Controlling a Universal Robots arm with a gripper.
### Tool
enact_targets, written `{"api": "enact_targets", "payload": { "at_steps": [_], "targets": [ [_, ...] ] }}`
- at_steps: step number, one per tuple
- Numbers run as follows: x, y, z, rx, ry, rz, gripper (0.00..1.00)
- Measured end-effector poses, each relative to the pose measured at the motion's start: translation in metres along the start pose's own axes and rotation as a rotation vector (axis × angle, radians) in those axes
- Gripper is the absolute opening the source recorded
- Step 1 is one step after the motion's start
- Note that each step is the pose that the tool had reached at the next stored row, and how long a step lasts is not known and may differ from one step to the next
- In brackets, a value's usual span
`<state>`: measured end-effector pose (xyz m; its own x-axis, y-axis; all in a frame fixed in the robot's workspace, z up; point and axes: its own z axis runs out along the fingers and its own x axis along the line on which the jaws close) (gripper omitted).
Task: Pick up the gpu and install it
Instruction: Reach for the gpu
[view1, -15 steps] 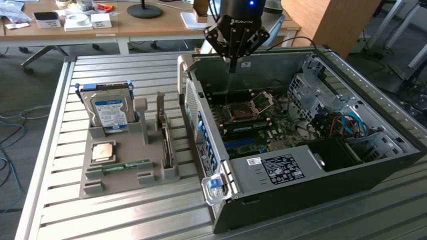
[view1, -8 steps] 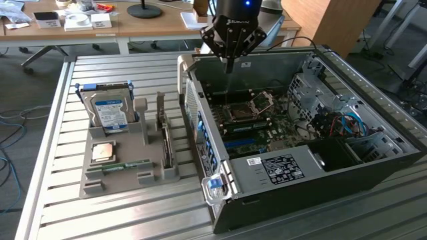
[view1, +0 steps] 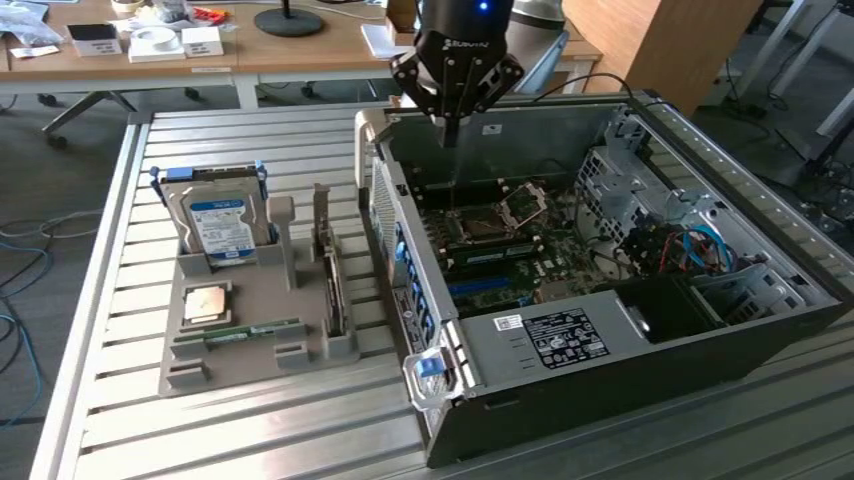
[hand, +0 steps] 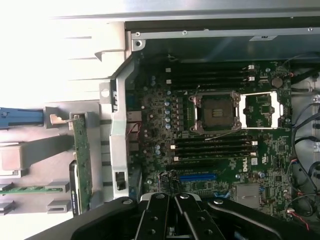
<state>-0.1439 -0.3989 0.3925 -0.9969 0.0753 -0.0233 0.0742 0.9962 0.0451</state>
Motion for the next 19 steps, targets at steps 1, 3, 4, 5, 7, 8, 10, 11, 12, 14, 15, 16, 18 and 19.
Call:
{"api": "enact_targets", "payload": {
  "at_steps": [1, 3, 4, 5, 7, 8, 10, 11, 12, 14, 15, 16, 18, 19],
  "targets": [
    [0.002, -0.0001, 0.0, 0.0, 0.0, 0.0, 0.11],
    [0.004, -0.0003, 0.0001, 0.0, 0.0, 0.0, 0.11],
    [0.006, -0.0004, 0.0, 0.0, 0.0001, 0.0, 0.11],
    [0.007, -0.0005, 0.0, 0.0001, 0.0, 0.0, 0.11],
    [0.01, -0.0008, 0.0001, 0.0001, 0.0001, 0.0, 0.11],
    [0.011, -0.0009, 0.0001, 0.0001, 0.0001, 0.0, 0.11],
    [0.014, -0.0011, 0.0001, 0.0001, 0.0001, 0.0, 0.11],
    [0.016, -0.0012, 0.0002, 0.0001, 0.0, 0.0, 0.11],
    [0.017, -0.0013, 0.0002, 0.0, 0.0, 0.0, 0.11],
    [0.019, -0.0014, 0.0003, 0.0, 0.0001, 0.0, 0.11],
    [0.02, -0.0015, 0.0003, 0.0, 0.0, 0.0, 0.11],
    [0.021, -0.0016, 0.0003, 0.0001, 0.0001, 0.0, 0.11],
    [0.023, -0.0018, 0.0004, 0.0, 0.0001, 0.0, 0.11],
    [0.025, -0.0019, 0.0004, 0.0001, 0.0001, 0.0, 0.11]
  ]
}}
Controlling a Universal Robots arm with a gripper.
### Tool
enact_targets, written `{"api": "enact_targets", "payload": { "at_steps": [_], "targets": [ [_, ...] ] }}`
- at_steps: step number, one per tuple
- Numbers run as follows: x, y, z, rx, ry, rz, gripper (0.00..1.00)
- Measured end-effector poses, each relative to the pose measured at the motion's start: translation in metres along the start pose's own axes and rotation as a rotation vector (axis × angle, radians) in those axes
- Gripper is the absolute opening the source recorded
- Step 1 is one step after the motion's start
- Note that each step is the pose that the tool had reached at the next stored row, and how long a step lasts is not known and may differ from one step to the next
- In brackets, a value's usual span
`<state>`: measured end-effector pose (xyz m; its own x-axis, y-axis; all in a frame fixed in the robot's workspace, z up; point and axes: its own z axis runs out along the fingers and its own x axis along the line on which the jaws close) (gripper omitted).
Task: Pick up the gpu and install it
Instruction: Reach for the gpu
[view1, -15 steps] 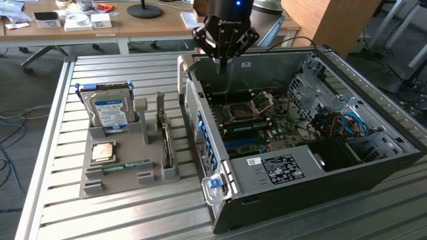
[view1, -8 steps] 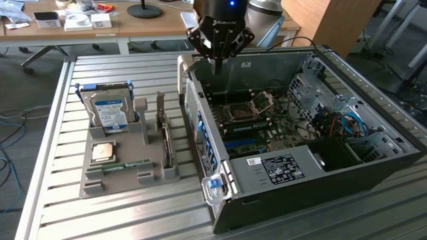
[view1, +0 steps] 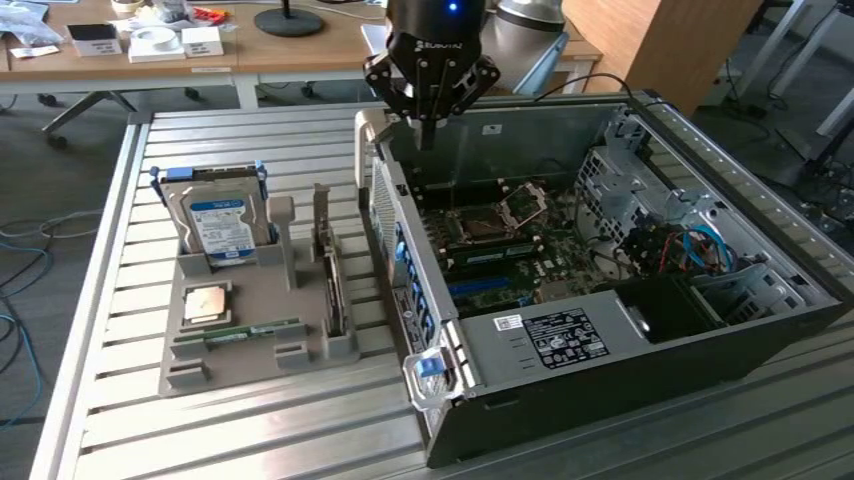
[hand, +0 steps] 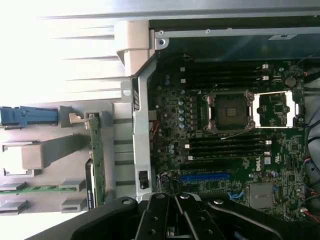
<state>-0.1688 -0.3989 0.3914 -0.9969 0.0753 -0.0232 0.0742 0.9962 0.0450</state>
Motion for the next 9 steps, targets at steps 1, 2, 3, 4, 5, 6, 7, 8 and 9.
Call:
{"api": "enact_targets", "payload": {
  "at_steps": [1, 2, 3, 4, 5, 6, 7, 8, 9],
  "targets": [
    [0.002, -0.0001, 0.0001, 0.0, 0.0, 0.0, 0.11],
    [0.003, -0.0002, 0.0001, 0.0, 0.0, 0.0, 0.11],
    [0.004, -0.0003, 0.0001, 0.0, 0.0, 0.0, 0.11],
    [0.006, -0.0004, 0.0001, 0.0, 0.0, 0.0, 0.11],
    [0.007, -0.0005, 0.0001, 0.0, 0.0, 0.0, 0.11],
    [0.008, -0.0006, 0.0002, -0.0001, -0.0001, 0.0, 0.11],
    [0.01, -0.0007, 0.0002, 0.0, -0.0001, 0.0, 0.11],
    [0.011, -0.0008, 0.0002, 0.0, 0.0, 0.0, 0.11],
    [0.012, -0.0009, 0.0002, -0.0001, -0.0001, 0.0, 0.11]
  ]
}}
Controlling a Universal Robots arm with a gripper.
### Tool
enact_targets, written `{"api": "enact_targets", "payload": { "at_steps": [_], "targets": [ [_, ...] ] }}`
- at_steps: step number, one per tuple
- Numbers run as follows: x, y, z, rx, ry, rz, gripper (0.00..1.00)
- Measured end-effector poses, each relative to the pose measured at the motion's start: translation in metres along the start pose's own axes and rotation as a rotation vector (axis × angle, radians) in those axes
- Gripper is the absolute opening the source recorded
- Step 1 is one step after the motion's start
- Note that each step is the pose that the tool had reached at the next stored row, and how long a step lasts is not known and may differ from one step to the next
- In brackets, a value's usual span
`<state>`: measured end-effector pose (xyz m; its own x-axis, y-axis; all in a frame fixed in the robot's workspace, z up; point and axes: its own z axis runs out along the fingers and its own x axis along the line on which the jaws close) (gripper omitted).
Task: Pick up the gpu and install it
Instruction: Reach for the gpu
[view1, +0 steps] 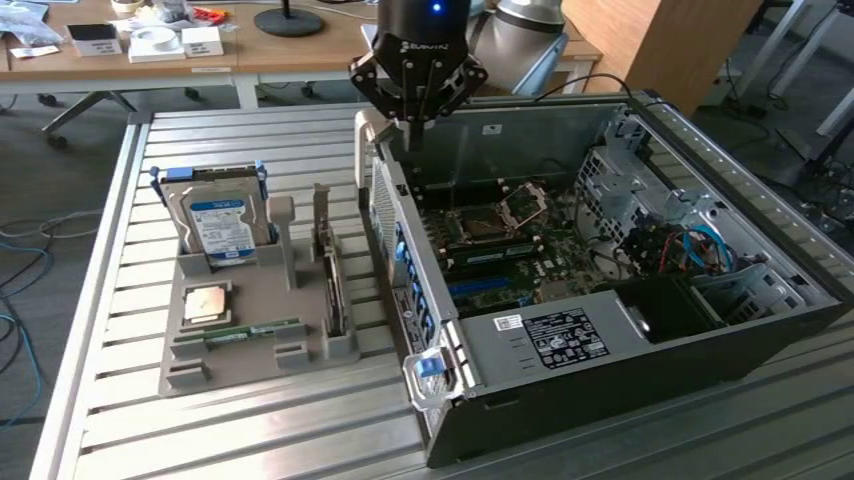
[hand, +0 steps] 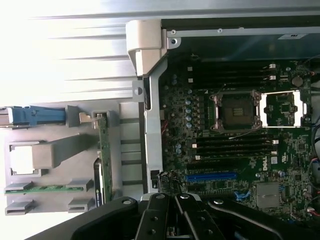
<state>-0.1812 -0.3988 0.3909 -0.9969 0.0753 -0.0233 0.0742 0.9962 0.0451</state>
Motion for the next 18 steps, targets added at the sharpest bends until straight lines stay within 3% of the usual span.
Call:
{"api": "enact_targets", "payload": {
  "at_steps": [18],
  "targets": [
    [0.025, -0.0019, 0.0, 0.0, 0.0, 0.0, 0.11]
  ]
}}
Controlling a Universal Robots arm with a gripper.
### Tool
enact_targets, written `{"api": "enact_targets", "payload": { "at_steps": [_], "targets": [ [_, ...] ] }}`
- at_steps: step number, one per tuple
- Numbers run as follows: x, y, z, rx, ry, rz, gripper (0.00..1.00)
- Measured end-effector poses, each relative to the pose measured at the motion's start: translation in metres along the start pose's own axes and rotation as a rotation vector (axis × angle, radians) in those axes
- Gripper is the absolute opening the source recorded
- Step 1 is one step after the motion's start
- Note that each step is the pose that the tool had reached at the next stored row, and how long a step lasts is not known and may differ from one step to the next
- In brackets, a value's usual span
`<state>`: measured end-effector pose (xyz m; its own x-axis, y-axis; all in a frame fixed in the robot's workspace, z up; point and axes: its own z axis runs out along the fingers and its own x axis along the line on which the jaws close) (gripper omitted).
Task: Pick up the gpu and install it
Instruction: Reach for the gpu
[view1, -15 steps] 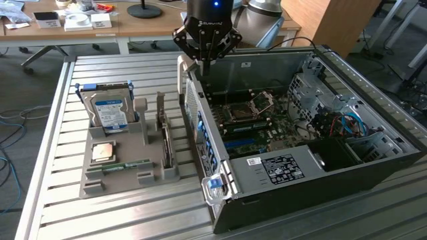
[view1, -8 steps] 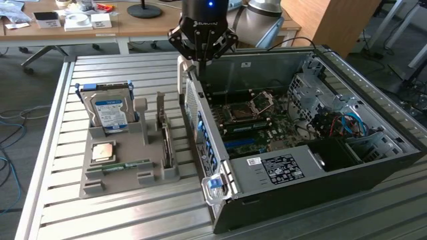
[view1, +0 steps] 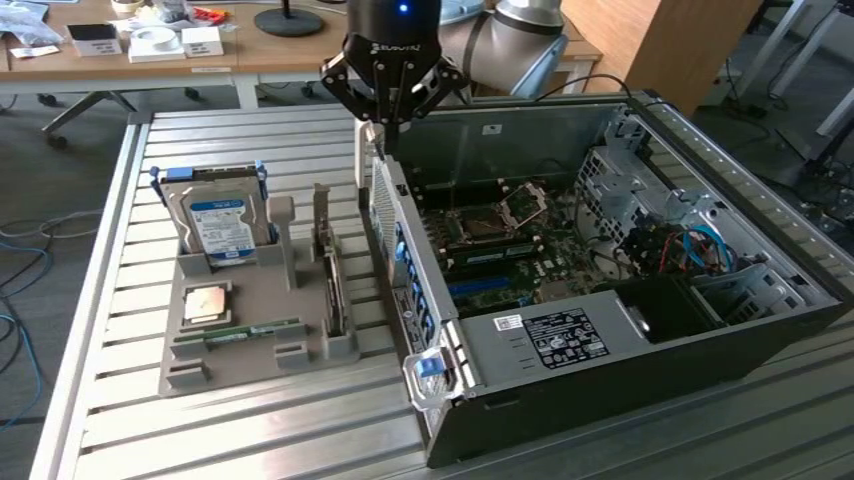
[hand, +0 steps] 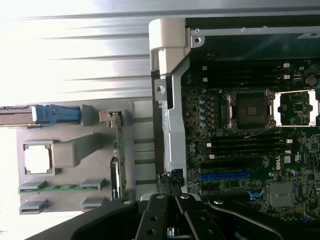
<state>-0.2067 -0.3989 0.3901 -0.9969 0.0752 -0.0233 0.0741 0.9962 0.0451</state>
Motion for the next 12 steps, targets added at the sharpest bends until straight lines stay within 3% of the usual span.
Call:
{"api": "enact_targets", "payload": {
  "at_steps": [12],
  "targets": [
    [0.018, -0.0014, 0.0, 0.0, 0.0, 0.0, 0.11]
  ]
}}
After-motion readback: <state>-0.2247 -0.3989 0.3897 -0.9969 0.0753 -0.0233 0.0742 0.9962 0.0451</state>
